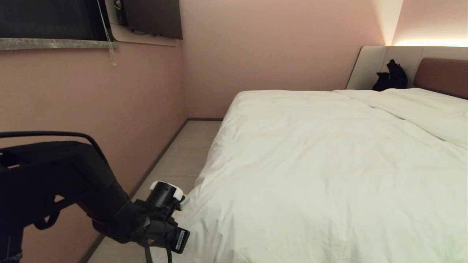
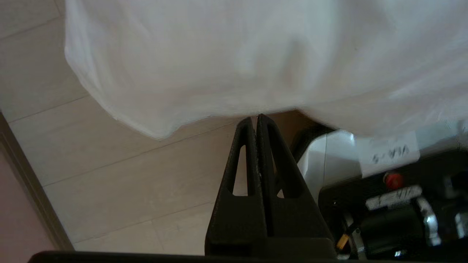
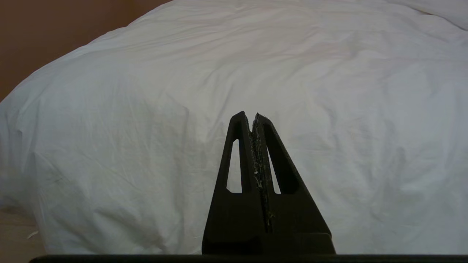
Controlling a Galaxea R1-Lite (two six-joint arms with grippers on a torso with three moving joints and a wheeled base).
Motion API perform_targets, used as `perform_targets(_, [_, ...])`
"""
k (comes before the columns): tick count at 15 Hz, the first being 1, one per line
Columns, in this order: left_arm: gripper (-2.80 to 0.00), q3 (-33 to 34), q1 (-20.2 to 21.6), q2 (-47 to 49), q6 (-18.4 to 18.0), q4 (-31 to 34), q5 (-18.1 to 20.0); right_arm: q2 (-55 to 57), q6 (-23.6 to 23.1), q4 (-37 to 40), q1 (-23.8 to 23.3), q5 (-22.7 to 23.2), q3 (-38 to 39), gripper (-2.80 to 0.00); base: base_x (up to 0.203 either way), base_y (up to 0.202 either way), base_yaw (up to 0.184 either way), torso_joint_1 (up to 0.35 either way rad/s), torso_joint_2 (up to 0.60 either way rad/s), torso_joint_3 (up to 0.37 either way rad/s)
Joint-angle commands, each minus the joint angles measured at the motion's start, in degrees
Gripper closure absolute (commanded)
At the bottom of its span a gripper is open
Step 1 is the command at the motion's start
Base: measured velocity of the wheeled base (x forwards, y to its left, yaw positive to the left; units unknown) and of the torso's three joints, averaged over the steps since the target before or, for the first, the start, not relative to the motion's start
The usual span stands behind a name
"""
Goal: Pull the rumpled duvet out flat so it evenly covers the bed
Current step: Flatten the corners of the folded blanket
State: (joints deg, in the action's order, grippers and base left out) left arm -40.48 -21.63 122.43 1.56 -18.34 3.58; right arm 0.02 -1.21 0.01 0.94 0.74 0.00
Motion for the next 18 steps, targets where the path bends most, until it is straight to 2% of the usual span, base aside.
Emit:
perform_targets(1, [0.0, 3.3, 0.0, -0.7, -0.9, -2.3, 0.0, 0.0, 0.0, 0.0, 0.0, 0.0, 0.0, 0.0, 0.0, 0.0, 0.0, 0.0, 0.0, 0.0])
perform_targets(9, [0.0, 9.5, 1.0, -2.1, -1.7, -9.7, -0.5, 0.0, 0.0, 0.0, 0.0, 0.0, 0.0, 0.0, 0.0, 0.0, 0.0, 0.0, 0.0, 0.0])
perform_targets(13, [0.0, 9.9, 0.9, -12.2, -0.8, -10.7, -1.2, 0.0, 0.0, 0.0, 0.0, 0.0, 0.0, 0.0, 0.0, 0.0, 0.0, 0.0, 0.0, 0.0])
perform_targets(18, [0.0, 10.4, 0.9, -26.1, -0.3, -19.0, -11.7, 0.0, 0.0, 0.0, 0.0, 0.0, 0.0, 0.0, 0.0, 0.0, 0.0, 0.0, 0.0, 0.0])
